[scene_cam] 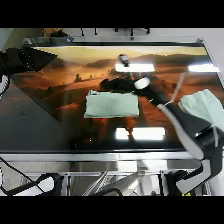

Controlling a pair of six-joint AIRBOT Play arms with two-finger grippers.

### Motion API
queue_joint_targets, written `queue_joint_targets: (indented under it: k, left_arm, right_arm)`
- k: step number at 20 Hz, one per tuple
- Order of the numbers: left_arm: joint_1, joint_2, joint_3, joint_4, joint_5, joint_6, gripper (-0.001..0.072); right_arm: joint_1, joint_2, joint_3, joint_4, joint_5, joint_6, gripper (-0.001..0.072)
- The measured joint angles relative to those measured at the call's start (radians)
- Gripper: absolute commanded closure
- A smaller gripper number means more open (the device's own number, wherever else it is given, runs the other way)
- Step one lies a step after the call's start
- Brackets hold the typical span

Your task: Fold the shirts.

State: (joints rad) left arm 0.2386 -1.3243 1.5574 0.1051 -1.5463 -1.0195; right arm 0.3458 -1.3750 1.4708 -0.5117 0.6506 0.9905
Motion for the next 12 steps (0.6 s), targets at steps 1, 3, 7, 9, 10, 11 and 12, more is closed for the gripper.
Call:
queue_joint_targets:
  k: [1, 3, 7, 9, 10, 11, 12]
  left_arm:
    - [0.0, 0.001, 0.002, -0.002, -0.002, 0.0, 0.0686]
    - [0.0, 0.001, 0.003, -0.002, -0.006, 0.0, 0.0686]
    - [0.0, 0.001, 0.004, -0.001, -0.006, 0.0, 0.0686]
    - [0.0, 0.001, 0.004, 0.002, -0.006, 0.001, 0.0686]
    - [0.0, 0.001, 0.005, 0.003, -0.007, 0.001, 0.0686]
    - [0.0, 0.001, 0.005, 0.003, -0.006, 0.001, 0.0686]
    - [0.0, 0.001, 0.005, 0.007, -0.007, 0.001, 0.0686]
  right_arm:
    - [-0.074, 0.005, 0.0, -0.048, 0.082, 0.064, 0.014]
    - [-0.199, 0.002, -0.001, -0.156, 0.235, 0.174, 0.0135]
    - [-0.331, -0.054, -0.002, -0.28, 0.417, 0.274, 0.0104]
    - [-0.349, -0.098, -0.002, -0.305, 0.46, 0.292, 0.0105]
    - [-0.351, -0.12, -0.002, -0.311, 0.471, 0.296, 0.0105]
    - [-0.349, -0.144, -0.002, -0.313, 0.483, 0.297, 0.0105]
    - [-0.344, -0.166, -0.001, -0.296, 0.492, 0.296, 0.0105]
